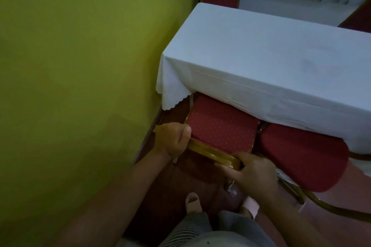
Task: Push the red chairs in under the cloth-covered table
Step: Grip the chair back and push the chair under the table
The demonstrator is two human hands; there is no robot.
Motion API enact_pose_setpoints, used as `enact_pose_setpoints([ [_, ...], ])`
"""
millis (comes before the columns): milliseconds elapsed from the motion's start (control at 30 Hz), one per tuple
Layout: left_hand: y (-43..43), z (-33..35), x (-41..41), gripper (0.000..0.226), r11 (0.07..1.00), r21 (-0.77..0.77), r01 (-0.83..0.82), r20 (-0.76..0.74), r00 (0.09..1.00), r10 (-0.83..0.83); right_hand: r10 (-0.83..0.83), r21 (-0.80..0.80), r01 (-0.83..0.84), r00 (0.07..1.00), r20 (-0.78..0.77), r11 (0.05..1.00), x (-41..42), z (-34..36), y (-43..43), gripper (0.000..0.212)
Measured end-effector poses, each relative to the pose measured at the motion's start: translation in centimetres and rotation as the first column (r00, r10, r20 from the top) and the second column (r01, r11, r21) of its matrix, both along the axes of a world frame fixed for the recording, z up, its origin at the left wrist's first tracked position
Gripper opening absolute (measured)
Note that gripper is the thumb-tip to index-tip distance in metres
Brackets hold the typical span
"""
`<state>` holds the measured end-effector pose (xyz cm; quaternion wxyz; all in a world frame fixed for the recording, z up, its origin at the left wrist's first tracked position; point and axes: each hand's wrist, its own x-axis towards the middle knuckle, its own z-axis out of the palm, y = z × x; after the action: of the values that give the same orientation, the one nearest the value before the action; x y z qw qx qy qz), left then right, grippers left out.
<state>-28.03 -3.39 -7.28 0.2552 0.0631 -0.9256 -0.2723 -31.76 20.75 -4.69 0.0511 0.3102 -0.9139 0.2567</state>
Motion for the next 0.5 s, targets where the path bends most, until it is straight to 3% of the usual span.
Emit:
enact_pose_setpoints([
  [267, 1.3, -0.4, -1.7, 0.062, 0.996, 0.022, -0.081, -0.019, 0.997, 0.081, 0.093, -0.057, -0.105, 0.979, -0.184, 0.993, -4.5, -1.4, 1.2, 0.056],
  [433, 1.0, -0.3, -3.3, 0.078, 0.997, -0.012, -0.07, 0.005, 0.998, 0.07, 0.098, -0.06, -0.116, 0.964, -0.246, 0.991, -6.8, -1.6, 1.0, 0.057],
  [500, 0.9, -0.4, -3.7, 0.071, 0.997, -0.012, -0.072, 0.006, 0.997, 0.072, 0.099, -0.054, -0.117, 0.961, -0.258, 0.992, -7.2, -1.8, 1.0, 0.056],
])
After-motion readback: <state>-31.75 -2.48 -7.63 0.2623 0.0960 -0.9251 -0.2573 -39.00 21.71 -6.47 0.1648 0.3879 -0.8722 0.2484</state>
